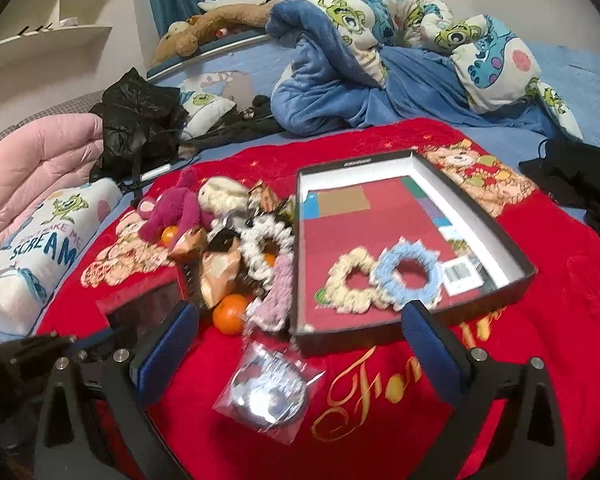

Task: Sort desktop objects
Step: 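Grasp the dark sleeved card with the left tool while the right tool reaches the badge bag, then close the right tool on the plastic bag holding the round badge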

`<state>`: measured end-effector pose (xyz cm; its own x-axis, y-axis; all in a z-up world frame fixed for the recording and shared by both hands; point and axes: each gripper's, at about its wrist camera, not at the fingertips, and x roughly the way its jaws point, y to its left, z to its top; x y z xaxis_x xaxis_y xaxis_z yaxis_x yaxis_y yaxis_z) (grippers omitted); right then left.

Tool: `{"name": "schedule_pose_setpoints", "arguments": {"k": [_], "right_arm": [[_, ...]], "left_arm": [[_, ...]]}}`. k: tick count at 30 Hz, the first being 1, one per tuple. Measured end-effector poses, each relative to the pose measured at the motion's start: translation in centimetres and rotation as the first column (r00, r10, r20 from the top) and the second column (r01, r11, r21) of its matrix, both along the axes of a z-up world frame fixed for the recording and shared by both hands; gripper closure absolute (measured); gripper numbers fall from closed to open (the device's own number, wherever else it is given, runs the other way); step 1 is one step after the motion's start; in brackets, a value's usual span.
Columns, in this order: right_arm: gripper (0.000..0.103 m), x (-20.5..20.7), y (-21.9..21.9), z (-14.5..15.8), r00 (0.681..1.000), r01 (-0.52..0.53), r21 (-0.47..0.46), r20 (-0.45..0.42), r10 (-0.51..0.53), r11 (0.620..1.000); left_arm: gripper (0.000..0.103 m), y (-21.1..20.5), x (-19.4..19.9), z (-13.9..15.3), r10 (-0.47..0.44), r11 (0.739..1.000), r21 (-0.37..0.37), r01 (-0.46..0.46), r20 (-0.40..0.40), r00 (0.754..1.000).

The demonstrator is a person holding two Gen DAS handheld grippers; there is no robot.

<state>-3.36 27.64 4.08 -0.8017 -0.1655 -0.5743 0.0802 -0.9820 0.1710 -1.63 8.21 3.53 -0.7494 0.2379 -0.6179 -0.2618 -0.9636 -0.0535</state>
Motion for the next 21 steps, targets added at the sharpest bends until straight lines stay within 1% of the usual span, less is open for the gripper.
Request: {"name": "schedule_pose_setpoints", "arguments": {"k": [3, 7, 10, 13, 15, 17, 18, 21], "right_arm": [[0.000, 0.5, -1.1, -1.0, 0.999, -0.028, 0.001, 0.033, 0.028, 1.000], [0.002, 0.5, -2.8, -2.4, 0.995, -0.057, 0.043, 0.085, 0.053, 0.997], [0.007, -0.1, -3.4, -3.4, 0.990, -0.051, 0.060, 0.132, 0.042, 0.997], [0.009, -0.9, -3.2, -4.8, 0.979, -0.028, 0.040, 0.204, 0.020, 0.999], [0.009, -1.3, -3.1, -5.7, 0.968, -0.014, 0.043, 0.249, 0.002, 0.999], [0.009, -1.9, -3.1, -7.0, 0.952, -0.009, 0.046, 0.305, -0.005, 0.999], [0.009, -2.1, -3.3, -7.5, 0.947, -0.009, 0.060, 0.322, -0.010, 0.998], [0.007, -2.1, -4.4, -7.9, 0.948, -0.011, 0.145, 0.315, -0.036, 0.989]], "left_arm": [[0.100, -0.6, 0.5, 0.1, 0.002, 1.000, 0.003, -0.002, -0.003, 1.000], [0.100, -1.2, 0.6, -0.2, 0.011, 1.000, -0.003, -0.011, -0.003, 1.000], [0.100, -1.5, 0.5, -0.5, 0.006, 1.000, 0.010, -0.006, 0.005, 1.000], [0.100, -1.4, 0.4, -0.6, 0.005, 1.000, -0.001, -0.005, 0.002, 1.000], [0.100, -1.3, 0.4, -0.7, -0.001, 1.000, 0.008, 0.001, 0.005, 1.000], [0.100, -1.2, 0.4, -0.7, -0.003, 1.000, 0.008, 0.003, 0.005, 1.000], [0.100, -1.1, 0.4, -0.8, -0.005, 1.000, 0.004, 0.005, 0.005, 1.000], [0.100, -0.7, 0.3, -0.9, -0.011, 1.000, 0.006, 0.011, 0.010, 1.000]]}}
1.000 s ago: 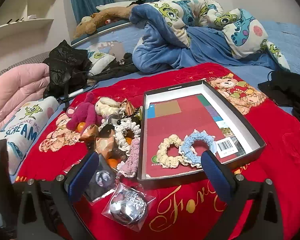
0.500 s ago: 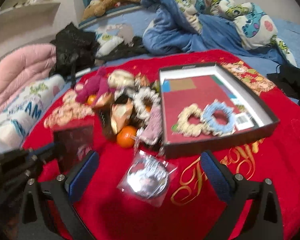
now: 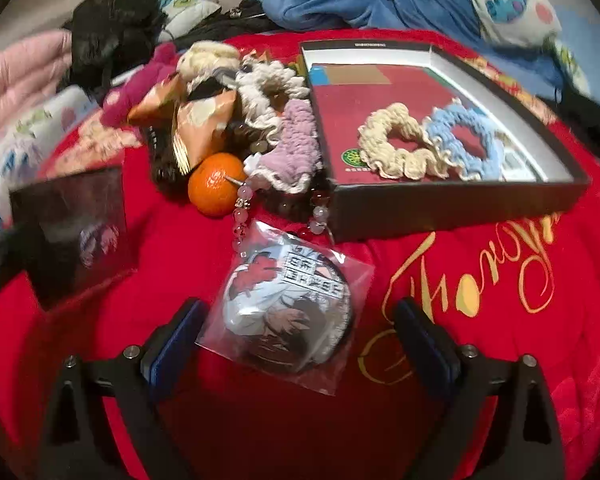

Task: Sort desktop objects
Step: 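Close the right tool on the plastic bag holding the round badge, then carry the badge bag with the right tool while the left tool carries the card over the box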

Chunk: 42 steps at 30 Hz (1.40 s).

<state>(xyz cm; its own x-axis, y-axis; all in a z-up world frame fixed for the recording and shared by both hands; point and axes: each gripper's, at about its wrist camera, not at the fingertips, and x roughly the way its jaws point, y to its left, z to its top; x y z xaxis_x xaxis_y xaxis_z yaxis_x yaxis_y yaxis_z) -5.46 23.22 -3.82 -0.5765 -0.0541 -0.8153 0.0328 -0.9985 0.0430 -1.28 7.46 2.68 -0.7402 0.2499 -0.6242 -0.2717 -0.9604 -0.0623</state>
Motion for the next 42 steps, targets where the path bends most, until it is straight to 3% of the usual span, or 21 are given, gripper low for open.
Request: {"name": "schedule_pose_setpoints", "arguments": {"k": [12, 16, 25, 42], "right_arm": [[0.007, 0.0, 0.0, 0.1, 1.000, 0.026, -0.008, -0.007, -0.026, 1.000], [0.029, 0.3, -0.4, 0.6, 0.999, 0.017, 0.005, -0.029, -0.017, 1.000], [0.047, 1.0, -1.4, 1.6, 0.998, -0.001, 0.026, -0.067, 0.002, 1.000], [0.047, 3.2, -2.1, 4.6, 0.983, 0.007, 0.060, -0.186, 0.005, 0.998]], "left_arm": [[0.100, 1.0, 0.1, -0.2, -0.017, 1.000, -0.003, 0.017, 0.000, 1.000], [0.100, 1.3, 0.2, -0.2, -0.026, 1.000, -0.004, 0.026, 0.001, 1.000], [0.100, 1.6, 0.9, 0.1, -0.023, 1.000, -0.014, 0.023, -0.018, 1.000], [0.100, 2.1, 3.1, 2.9, -0.015, 1.000, 0.002, 0.015, -0.101, 0.995]]}}
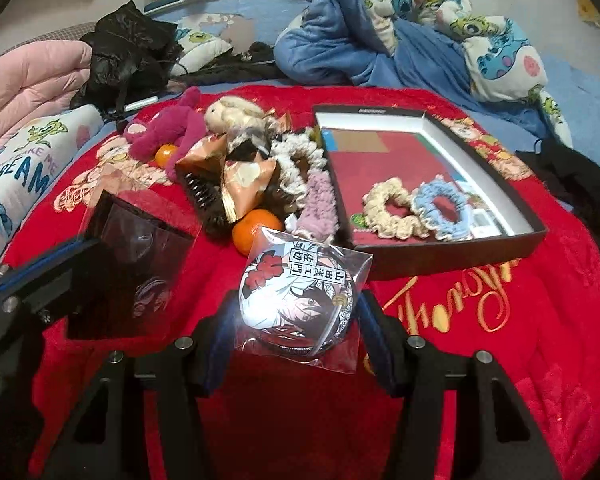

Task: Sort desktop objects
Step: 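Carry the badge bag with the right tool while the left tool carries the card over the box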

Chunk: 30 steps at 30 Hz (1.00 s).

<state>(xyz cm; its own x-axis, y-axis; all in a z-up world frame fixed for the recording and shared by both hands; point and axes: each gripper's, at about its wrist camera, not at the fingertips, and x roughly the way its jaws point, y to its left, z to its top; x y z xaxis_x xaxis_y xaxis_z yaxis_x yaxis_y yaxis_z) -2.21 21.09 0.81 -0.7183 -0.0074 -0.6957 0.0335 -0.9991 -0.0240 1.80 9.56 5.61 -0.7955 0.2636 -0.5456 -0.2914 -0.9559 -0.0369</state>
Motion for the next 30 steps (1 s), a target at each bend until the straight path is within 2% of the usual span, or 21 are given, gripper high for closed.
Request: {"name": "schedule_pose_setpoints", "arguments": {"k": [8, 13, 17, 24, 30], "right_arm": [[0.047, 2.1, 0.9, 3.5, 0.993, 0.030, 0.042, -0.120, -0.025, 0.999], [0.047, 2.7, 2.5, 4.8, 0.983, 0.067, -0.011, -0.170, -0.068, 0.998], [0.047, 2.2, 3.7, 4.3, 0.984, 0.084, -0.040, -0.156, -0.089, 0.996], [0.047, 2.4, 5.1, 4.1, 0.982, 0.096, -0.032, -0.159, -0.100, 0.995], [0.047, 2.8, 7.3, 4.1, 0.979, 0.119, -0.038, -0.162, -0.124, 0.992]], "left_arm": [[0.100, 1.0, 1.4, 1.7, -0.012, 1.000, -0.013, 0.011, -0.067, 0.998], [0.100, 1.9, 1.9, 1.9, -0.039, 0.999, -0.014, 0.038, -0.080, 0.996], [0.100, 2.2, 2.0, 1.8, -0.045, 0.999, -0.006, 0.045, -0.072, 0.996], [0.100, 2.9, 1.7, 1.0, -0.048, 0.999, 0.012, 0.048, -0.040, 0.998], [0.100, 5.2, 2.2, 0.6, -0.081, 0.997, 0.000, 0.081, -0.038, 0.996]]}}
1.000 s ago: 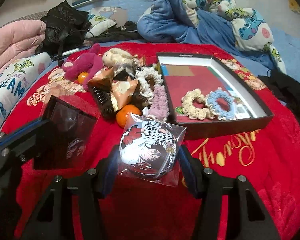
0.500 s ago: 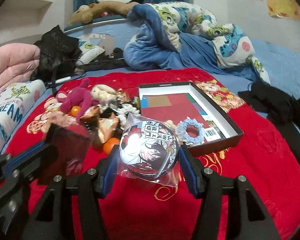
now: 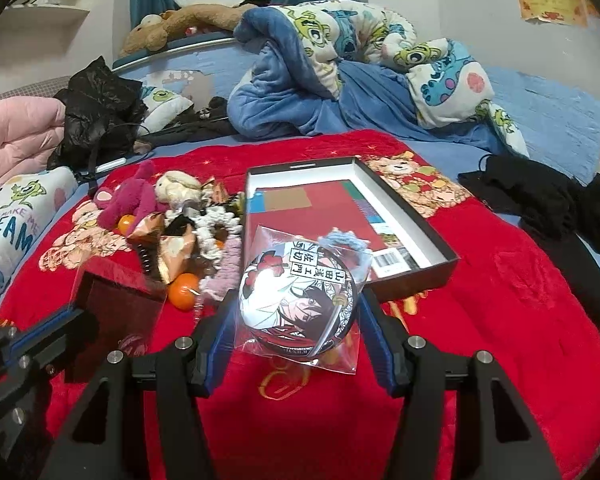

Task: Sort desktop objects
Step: 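Carry the badge bag with the right tool while the left tool carries the card over the box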

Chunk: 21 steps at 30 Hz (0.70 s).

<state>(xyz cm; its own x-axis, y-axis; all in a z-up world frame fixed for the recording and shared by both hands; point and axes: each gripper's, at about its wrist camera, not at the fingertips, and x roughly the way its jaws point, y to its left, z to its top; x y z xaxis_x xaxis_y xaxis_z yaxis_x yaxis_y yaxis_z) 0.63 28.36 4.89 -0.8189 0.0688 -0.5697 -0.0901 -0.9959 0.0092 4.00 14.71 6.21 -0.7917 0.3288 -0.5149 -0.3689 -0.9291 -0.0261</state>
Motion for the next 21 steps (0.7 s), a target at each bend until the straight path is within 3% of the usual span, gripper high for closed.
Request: {"name": "schedule_pose_setpoints", "arguments": {"k": [15, 21], "right_arm": [[0.047, 1.6, 5.8, 0.0, 0.998, 0.065, -0.027, -0.001, -0.065, 0.997], [0.047, 1.8, 6.8, 0.2, 0.999, 0.045, -0.059, -0.014, -0.046, 0.997]], "left_arm": [[0.100, 3.7, 0.0, -1.2, -0.031, 0.999, 0.006, 0.031, 0.034, 0.999], [0.100, 4.6, -1.1, -1.5, -0.030, 1.000, 0.002, 0.030, 0.051, 0.998]]}}
